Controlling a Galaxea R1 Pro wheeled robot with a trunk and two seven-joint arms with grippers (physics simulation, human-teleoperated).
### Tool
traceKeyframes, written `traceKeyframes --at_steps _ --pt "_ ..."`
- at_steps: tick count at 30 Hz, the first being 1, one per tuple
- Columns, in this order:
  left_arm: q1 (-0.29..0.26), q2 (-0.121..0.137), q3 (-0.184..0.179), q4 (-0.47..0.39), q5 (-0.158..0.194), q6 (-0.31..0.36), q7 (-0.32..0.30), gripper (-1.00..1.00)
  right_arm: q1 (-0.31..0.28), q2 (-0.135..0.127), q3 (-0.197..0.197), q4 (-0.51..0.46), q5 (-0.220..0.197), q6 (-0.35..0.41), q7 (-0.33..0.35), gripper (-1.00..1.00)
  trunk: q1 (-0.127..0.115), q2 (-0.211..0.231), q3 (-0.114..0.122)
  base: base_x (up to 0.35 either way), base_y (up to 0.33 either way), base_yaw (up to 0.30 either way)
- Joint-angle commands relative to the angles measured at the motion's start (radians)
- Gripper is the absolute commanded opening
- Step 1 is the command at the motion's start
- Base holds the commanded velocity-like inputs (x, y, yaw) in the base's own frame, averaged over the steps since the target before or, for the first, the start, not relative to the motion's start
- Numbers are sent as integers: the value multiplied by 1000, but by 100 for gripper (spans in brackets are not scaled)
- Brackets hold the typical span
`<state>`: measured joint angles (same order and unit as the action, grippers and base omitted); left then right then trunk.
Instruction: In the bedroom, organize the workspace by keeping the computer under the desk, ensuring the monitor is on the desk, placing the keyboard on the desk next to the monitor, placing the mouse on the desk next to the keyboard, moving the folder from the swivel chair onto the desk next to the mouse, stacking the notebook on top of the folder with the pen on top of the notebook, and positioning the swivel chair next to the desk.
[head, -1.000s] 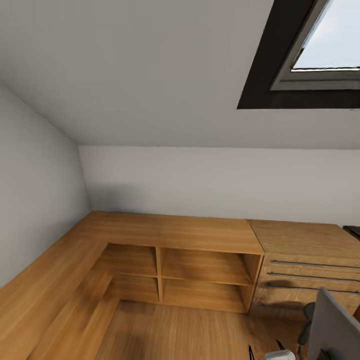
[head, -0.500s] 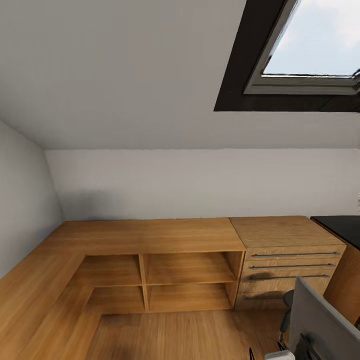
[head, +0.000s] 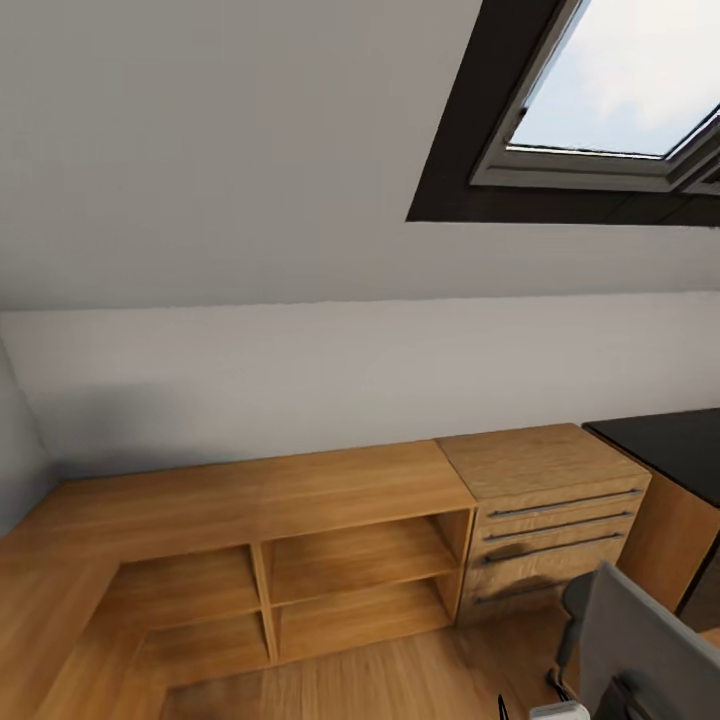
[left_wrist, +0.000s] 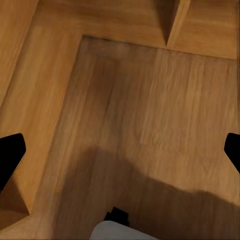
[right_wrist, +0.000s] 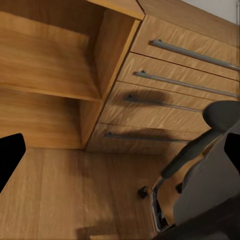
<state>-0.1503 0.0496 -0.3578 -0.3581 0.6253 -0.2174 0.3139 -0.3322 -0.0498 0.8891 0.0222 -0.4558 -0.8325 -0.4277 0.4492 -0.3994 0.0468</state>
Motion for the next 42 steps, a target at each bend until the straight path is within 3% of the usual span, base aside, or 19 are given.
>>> traceKeyframes --at_steps 1,37,42 --pt "0 1 -8 -1 8 -3 6 100 -1 1 8 2 -3 -2 -5 100 1 -1 0 190 184 -297" --pt "0 2 -7 -1 8 -2 7 100 -1 1 10 2 -3 -2 -5 100 1 -1 0 16 17 -297" --pt "0 1 -8 -1 8 -2 7 100 -1 1 10 2 -2 -2 -5 100 1 -1 0 133 240 -296"
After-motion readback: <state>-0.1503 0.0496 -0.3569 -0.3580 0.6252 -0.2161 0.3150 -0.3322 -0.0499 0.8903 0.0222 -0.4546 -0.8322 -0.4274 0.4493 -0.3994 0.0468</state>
